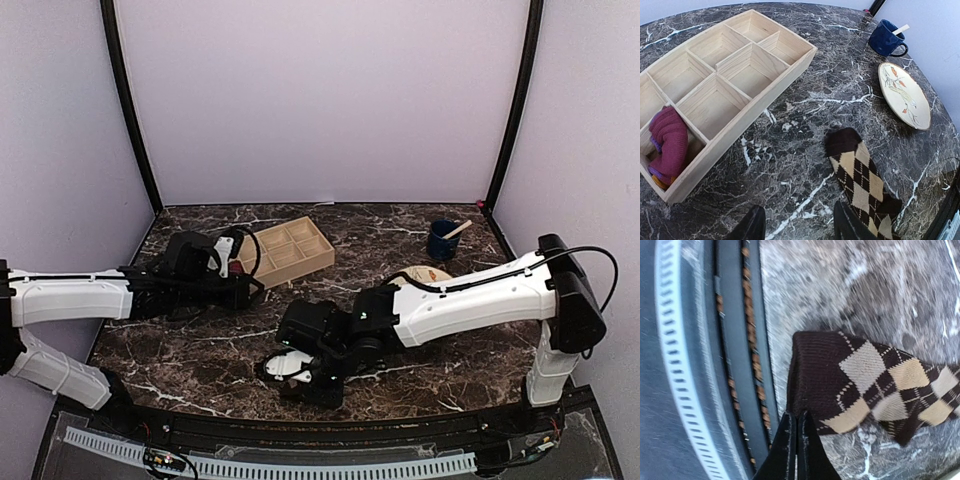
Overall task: Roll the socks
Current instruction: Pick up the sock from the center of the board.
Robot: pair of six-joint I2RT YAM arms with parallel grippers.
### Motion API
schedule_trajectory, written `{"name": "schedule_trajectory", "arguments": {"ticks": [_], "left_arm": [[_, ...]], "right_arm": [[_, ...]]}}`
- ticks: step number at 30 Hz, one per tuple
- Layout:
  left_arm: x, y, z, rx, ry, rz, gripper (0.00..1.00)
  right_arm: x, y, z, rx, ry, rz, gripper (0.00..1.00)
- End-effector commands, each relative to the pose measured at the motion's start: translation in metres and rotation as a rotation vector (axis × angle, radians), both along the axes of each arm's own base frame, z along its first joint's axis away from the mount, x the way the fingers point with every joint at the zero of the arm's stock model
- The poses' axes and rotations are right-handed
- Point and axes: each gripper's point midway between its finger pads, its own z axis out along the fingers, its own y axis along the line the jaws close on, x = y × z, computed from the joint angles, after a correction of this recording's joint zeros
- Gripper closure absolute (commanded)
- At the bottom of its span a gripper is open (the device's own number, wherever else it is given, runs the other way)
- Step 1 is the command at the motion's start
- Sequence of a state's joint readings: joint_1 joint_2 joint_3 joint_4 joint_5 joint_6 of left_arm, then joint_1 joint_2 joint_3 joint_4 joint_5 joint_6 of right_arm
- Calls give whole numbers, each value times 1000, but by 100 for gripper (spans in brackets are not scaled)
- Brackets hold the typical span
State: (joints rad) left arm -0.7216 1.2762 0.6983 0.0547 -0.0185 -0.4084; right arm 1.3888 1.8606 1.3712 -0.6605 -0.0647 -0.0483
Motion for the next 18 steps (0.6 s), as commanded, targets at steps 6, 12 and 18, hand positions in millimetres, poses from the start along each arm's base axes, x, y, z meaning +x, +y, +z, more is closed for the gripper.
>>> {"name": "schedule_trajectory", "arguments": {"ticks": [6,12,18], "left_arm": [[-16,13,3,-56,-11,10,52],[-18,14,1,-51,-12,5,52],[-12,10,-3,-29,-8,0,52]], "right_arm": [[-33,29,16,-7,192,42,100],[-14,40,24,21,148,22,100],[20,43,49,108,131,-29,100]]}}
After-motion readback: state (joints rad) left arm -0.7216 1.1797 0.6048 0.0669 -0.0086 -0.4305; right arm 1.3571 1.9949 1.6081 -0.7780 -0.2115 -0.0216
